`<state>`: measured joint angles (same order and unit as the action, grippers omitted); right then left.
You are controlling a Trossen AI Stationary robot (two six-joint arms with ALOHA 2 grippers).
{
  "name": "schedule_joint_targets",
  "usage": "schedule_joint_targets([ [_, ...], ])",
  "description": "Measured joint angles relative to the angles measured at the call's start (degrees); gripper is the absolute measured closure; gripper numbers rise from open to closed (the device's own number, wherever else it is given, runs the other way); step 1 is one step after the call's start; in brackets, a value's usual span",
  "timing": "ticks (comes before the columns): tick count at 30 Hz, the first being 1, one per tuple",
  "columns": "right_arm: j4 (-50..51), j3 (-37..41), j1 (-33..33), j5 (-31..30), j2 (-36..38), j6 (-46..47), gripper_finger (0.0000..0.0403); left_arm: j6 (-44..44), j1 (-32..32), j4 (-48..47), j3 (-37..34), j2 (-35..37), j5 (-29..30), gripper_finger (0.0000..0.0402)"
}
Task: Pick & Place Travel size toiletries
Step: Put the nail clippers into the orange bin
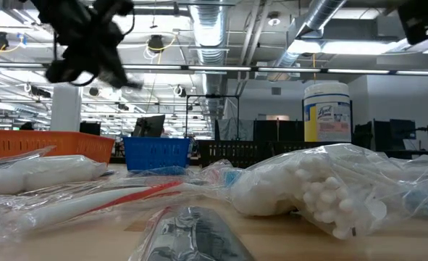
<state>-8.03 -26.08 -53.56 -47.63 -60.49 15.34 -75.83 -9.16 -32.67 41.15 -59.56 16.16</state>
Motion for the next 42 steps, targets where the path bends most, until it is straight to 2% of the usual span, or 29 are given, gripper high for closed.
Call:
schedule_joint_targets([
  [6,-6.19,2.58,2.81,-0.18,0.57,-6.35,0.0364,-12.63,0.28,-9.92,-0.1,-0.69,-0.99,0.0364],
  [9,-8.49,3.5,3.93,-0.18,0.57,-8.22,0.0364,-16.14,-0.14,-10.07,-2.18,-1.25,-2.85,0.0364],
  [17,-7.95,3.8,6.6,-0.18,0.54,-8.77,0.0364,-18.0,0.88,-9.76,-7.99,-1.83,-5.15,0.0364],
  [26,-7.89,3.8,12.65,-0.22,0.54,-9.95,0.0362,-5.44,11.92,-9.62,-10.62,-1.83,-3.09,0.0362],
  [38,-7.89,3.77,17.41,-0.22,0.52,-9.86,0.0362,19.74,36.38,-9.57,-10.62,-1.83,-1.57,0.0362],
  [42,-7.87,3.77,17.34,-0.2,0.52,-9.78,0.0364,23.89,39.75,-9.34,-10.62,-1.83,-3.26,0.0346],
])
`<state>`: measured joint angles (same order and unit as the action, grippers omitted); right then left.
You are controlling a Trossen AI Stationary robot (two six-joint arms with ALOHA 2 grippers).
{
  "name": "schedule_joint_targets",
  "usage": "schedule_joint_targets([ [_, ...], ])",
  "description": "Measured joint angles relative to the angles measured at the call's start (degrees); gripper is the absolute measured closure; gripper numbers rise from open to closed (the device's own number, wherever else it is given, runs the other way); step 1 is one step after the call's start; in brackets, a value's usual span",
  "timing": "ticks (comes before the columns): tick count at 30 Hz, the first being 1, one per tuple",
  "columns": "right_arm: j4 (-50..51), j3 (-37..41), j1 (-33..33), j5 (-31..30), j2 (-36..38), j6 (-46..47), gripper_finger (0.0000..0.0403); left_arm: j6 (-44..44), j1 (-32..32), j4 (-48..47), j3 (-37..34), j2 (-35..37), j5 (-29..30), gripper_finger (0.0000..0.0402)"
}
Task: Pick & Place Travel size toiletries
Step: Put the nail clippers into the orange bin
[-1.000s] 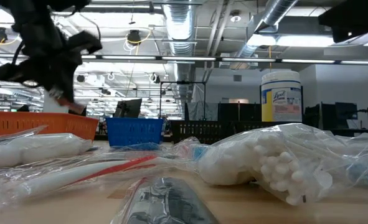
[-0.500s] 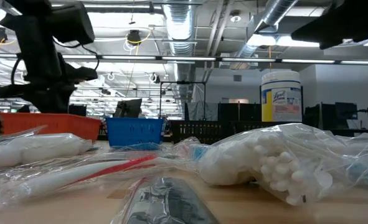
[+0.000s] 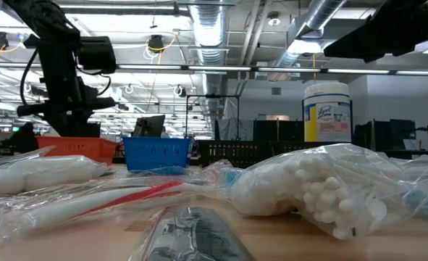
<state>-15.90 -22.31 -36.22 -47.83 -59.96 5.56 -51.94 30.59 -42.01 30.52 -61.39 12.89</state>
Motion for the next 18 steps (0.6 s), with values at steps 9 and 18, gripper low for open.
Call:
schedule_joint_targets([
  [9,0.48,0.0,-0.07,0.0,-0.02,0.02,0.0363,2.02,-1.36,0.79,0.0,0.04,-1.41,0.0256],
  [18,0.77,-0.02,0.07,0.0,-0.02,-0.02,0.0362,5.2,-3.37,0.95,6.02,4.44,-3.27,0.0242],
])
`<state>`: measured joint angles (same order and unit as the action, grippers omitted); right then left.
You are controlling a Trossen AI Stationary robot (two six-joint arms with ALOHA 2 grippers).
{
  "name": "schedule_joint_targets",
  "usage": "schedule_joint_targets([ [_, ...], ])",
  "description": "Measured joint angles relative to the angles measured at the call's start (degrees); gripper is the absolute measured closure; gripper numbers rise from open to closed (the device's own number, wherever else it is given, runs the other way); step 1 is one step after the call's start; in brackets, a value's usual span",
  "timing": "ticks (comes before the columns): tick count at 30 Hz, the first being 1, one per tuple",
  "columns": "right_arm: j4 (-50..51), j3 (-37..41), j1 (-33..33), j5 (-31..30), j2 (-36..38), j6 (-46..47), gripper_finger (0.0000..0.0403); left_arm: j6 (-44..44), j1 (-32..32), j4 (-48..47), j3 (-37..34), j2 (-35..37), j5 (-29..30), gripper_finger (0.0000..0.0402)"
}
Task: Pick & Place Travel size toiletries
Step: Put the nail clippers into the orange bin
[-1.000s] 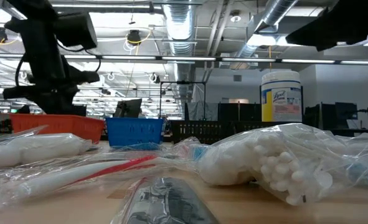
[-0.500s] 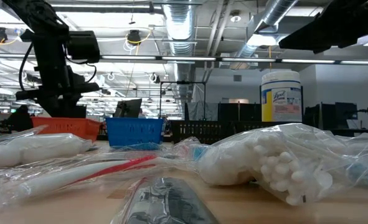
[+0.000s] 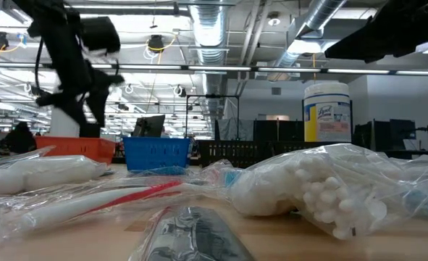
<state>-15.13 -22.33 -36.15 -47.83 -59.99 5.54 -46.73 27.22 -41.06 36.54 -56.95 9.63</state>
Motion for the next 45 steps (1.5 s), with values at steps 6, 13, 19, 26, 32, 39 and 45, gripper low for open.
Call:
schedule_joint_targets([
  [6,0.11,0.0,0.91,-0.02,0.0,0.02,0.0364,1.45,-8.1,6.3,3.01,5.51,-1.52,0.0261],
  [13,-1.03,0.0,2.28,0.0,0.0,0.02,0.0363,1.46,-22.18,22.81,3.01,7.07,-2.41,0.0283],
  [19,-6.14,-0.07,2.44,0.24,0.0,0.02,0.0364,-0.05,-32.17,36.52,3.09,3.07,-2.32,0.0296],
  [26,-8.27,-0.07,2.45,2.82,0.0,2.46,0.0364,6.67,-41.47,48.04,3.07,-5.19,-2.47,0.0298],
  [32,-9.54,-1.64,3.07,2.99,0.02,4.57,0.0371,4.35,-46.92,48.87,3.07,-12.74,-2.56,0.03],
  [39,-7.93,-1.73,3.07,3.02,0.02,4.58,0.037,-4.29,-53.61,31.59,9.99,-18.49,1.13,0.0368],
  [45,-4.23,-1.7,3.35,3.04,0.0,7.82,0.0367,-0.77,-56.26,18.33,20.1,-21.5,0.97,0.0396],
])
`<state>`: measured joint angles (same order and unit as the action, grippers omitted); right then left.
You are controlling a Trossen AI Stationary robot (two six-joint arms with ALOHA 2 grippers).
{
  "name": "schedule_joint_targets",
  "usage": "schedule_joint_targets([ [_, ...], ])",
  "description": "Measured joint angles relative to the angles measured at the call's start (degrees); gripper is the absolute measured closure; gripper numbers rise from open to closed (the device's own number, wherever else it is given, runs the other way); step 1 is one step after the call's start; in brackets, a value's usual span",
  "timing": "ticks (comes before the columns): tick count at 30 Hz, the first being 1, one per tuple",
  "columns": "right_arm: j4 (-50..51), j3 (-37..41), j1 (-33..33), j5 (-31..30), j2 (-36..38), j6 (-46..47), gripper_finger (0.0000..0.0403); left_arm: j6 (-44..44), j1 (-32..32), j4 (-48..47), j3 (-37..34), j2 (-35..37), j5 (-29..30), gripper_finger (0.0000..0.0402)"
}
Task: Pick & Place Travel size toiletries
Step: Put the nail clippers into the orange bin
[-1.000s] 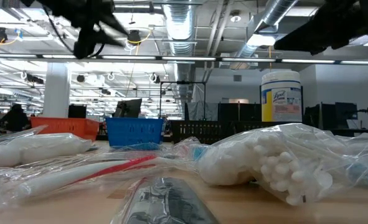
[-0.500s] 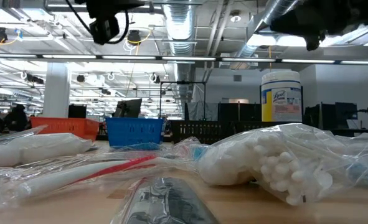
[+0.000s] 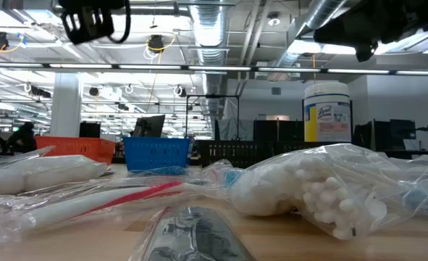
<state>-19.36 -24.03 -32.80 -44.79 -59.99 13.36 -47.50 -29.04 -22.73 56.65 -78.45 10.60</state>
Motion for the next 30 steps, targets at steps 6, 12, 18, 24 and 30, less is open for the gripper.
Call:
schedule_joint_targets([
  [6,1.34,0.0,0.09,0.0,0.0,1.71,0.0366,-18.35,-0.28,-16.4,1.33,-0.45,-7.9,0.0386],
  [12,1.34,0.0,0.47,-0.01,0.0,1.69,0.0364,-32.44,-0.03,-22.52,1.33,-2.55,-15.08,0.0346],
  [18,1.34,0.0,1.1,-0.02,0.0,1.64,0.0364,-34.89,1.47,-16.4,1.35,-7.96,-21.58,0.026],
  [24,1.42,0.0,1.06,-0.01,0.0,1.66,0.0365,-32.78,3.11,-14.87,1.35,-12.13,-22.56,0.0175],
  [30,1.37,0.0,1.06,-0.02,0.0,1.51,0.0365,-31.2,4.0,-14.44,1.35,-13.74,-22.54,0.0145],
])
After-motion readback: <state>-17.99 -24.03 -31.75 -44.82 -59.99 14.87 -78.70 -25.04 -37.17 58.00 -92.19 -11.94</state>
